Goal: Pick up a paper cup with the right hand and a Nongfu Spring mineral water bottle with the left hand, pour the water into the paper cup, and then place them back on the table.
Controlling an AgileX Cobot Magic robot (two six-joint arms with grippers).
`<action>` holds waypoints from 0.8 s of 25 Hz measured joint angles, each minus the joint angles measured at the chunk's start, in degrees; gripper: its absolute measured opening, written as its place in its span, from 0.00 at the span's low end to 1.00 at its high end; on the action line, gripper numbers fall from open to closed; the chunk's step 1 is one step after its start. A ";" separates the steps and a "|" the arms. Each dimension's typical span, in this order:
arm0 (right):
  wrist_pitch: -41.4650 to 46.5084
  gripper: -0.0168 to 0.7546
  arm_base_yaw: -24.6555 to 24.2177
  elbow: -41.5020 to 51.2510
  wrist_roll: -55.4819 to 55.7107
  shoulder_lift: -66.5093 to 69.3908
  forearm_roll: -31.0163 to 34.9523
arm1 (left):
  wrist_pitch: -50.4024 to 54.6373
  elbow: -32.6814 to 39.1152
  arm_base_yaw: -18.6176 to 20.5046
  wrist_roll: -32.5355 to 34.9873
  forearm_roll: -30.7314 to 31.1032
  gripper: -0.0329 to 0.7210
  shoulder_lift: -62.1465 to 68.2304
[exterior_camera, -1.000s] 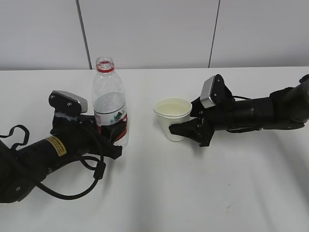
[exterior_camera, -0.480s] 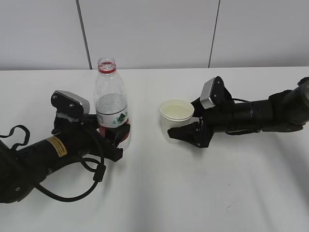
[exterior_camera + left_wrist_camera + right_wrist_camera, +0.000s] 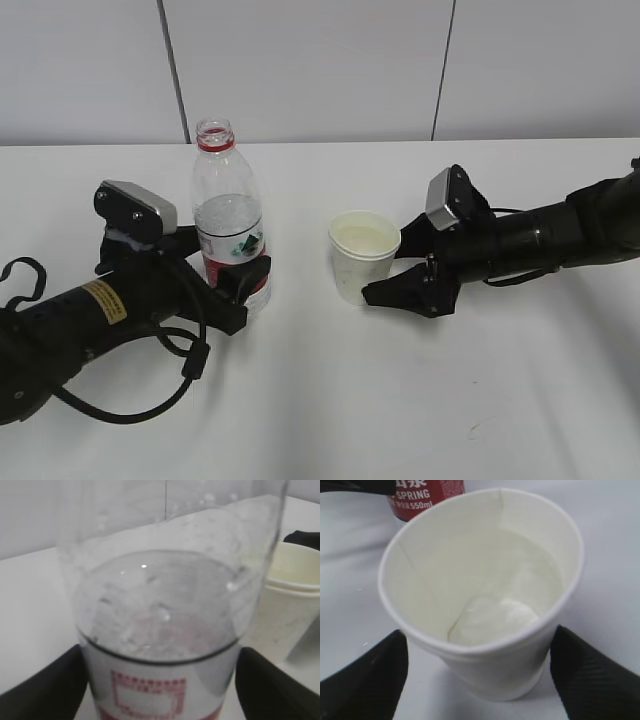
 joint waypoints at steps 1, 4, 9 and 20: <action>0.00 0.88 -0.59 0.00 0.62 -0.49 -1.05 | 0.14 0.63 0.30 0.07 0.00 0.78 -0.53; -0.12 0.88 -2.50 0.00 2.08 -1.81 -3.25 | 0.58 3.20 1.91 0.21 0.12 0.78 -2.15; -3.79 0.85 -4.83 0.00 3.27 -3.02 -4.21 | 2.45 6.11 5.38 0.26 0.19 0.78 -5.42; -17.08 0.80 -6.00 0.00 3.04 -3.35 9.00 | 11.25 6.59 9.70 2.48 -1.43 0.78 -10.07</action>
